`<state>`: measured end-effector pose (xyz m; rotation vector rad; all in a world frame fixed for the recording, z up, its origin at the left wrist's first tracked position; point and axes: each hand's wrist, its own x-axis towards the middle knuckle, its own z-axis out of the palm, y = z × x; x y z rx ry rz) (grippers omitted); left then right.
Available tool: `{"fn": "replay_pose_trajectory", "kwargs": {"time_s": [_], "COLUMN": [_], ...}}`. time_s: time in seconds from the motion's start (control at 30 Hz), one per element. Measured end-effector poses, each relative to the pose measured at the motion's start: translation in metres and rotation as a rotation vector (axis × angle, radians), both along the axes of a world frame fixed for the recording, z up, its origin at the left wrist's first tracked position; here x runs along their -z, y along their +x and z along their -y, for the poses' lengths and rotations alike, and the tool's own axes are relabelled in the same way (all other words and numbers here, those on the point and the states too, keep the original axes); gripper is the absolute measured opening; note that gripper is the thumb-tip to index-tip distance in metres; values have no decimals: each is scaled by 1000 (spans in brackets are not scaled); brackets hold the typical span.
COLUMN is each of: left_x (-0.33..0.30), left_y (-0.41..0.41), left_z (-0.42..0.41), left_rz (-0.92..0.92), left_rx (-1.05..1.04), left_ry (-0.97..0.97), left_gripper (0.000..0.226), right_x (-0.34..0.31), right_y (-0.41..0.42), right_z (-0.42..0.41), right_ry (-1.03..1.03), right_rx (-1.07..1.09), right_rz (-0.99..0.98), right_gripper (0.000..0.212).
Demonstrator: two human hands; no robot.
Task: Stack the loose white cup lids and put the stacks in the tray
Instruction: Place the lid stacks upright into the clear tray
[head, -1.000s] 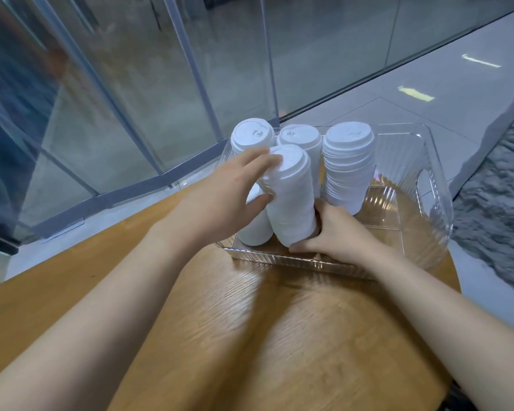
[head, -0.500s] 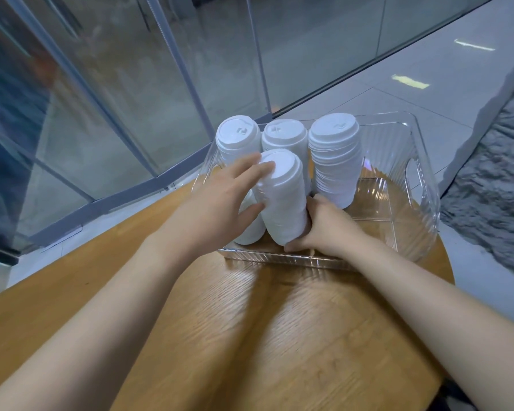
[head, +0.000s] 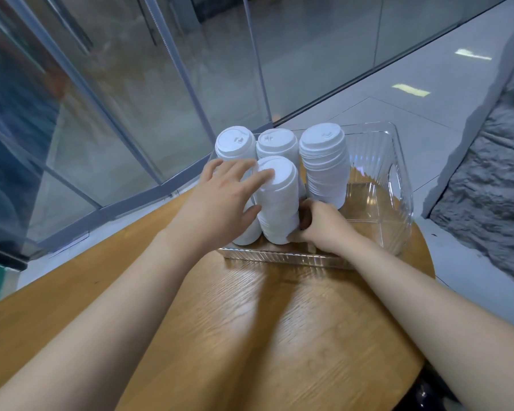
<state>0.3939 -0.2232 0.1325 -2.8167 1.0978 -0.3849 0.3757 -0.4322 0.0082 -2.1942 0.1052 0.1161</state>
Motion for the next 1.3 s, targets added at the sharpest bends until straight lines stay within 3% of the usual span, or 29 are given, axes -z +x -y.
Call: {"fn": "replay_pose_trajectory", "kwargs": {"time_s": [0.27, 0.4, 0.5, 0.9, 1.2, 1.3], "left_x": [-26, -40, -47, -79, -87, -82], "left_y": [-28, -60, -97, -282, -462, -499], "left_z": [-2, -10, -28, -178, -358, -396], "left_rz": [2, -35, -110, 47, 105, 36], "left_rx": [-62, -93, -158, -527, -960, -1067], "left_ry": [30, -56, -211, -54, -117, -113], "left_gripper": [63, 62, 56, 60, 60, 78], "right_x": [-30, -50, -66, -111, -81, -69], "right_y": [-38, -68, -93, -189, -265, -289], "right_z": [9, 3, -17, -138, -278, -325], "right_ry": [-18, 56, 114, 176, 116, 40], "right_rx": [76, 91, -5, -397, -729, -818], "right_rz": [149, 244, 283, 380, 261, 206], "right_gripper": [47, 40, 42, 27, 22, 28]}}
